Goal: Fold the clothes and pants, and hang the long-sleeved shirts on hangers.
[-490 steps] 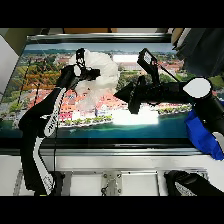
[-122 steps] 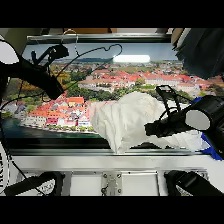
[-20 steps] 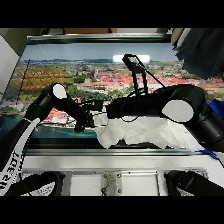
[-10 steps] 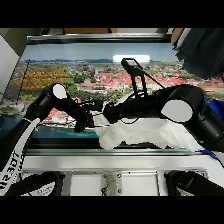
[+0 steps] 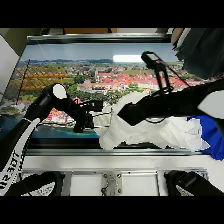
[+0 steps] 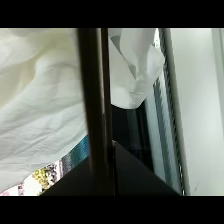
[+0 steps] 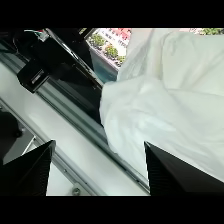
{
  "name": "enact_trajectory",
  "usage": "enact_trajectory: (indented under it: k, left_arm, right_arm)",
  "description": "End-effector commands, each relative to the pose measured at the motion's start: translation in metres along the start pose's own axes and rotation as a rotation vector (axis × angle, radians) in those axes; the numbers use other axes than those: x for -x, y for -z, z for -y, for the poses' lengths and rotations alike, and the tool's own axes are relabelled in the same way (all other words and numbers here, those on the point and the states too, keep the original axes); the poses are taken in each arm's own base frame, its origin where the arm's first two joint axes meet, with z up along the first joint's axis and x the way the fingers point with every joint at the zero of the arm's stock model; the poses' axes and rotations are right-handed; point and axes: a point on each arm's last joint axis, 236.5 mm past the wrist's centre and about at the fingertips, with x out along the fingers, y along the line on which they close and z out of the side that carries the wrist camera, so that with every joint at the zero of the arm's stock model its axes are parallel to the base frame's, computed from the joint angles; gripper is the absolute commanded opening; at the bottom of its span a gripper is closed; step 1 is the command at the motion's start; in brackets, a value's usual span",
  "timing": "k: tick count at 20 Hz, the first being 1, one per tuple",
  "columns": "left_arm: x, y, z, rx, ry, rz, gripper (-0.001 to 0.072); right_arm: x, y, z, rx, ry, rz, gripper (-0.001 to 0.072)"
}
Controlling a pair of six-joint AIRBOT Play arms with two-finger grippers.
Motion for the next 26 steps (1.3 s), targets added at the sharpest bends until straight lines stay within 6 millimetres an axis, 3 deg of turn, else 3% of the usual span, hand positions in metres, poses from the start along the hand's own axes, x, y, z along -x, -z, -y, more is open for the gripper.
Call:
enact_trajectory:
  k: [1, 6, 10, 14, 18, 20, 26]
  left_arm:
    - [0.000, 0.000, 0.001, 0.000, 0.005, -0.001, 0.0010]
    - [0.000, 0.000, 0.001, 0.001, 0.006, -0.001, 0.0009]
    - [0.000, 0.000, 0.001, 0.000, 0.006, -0.002, 0.0009]
    - [0.000, 0.001, 0.003, 0.000, 0.014, -0.003, 0.0009]
    - [0.000, 0.001, 0.003, 0.000, 0.014, -0.004, 0.0009]
    - [0.000, 0.001, 0.003, 0.000, 0.014, -0.005, 0.0009]
    - [0.000, 0.001, 0.003, 0.001, 0.013, -0.004, 0.0009]
  right_arm:
    - [0.038, 0.010, 0.005, 0.221, -0.058, 0.010, 0.0620]
    - [0.058, -0.001, 0.030, 0.173, 0.002, 0.078, 0.0619]
    - [0.061, 0.000, 0.050, 0.338, 0.037, 0.085, 0.0619]
    - [0.069, 0.026, 0.100, 0.375, 0.034, 0.121, 0.0619]
    - [0.076, 0.041, 0.145, 0.282, -0.038, 0.333, 0.0619]
    - [0.066, 0.060, 0.163, 0.343, -0.027, 0.350, 0.0619]
    - [0.029, 0.089, 0.142, 0.383, -0.173, 0.323, 0.0619]
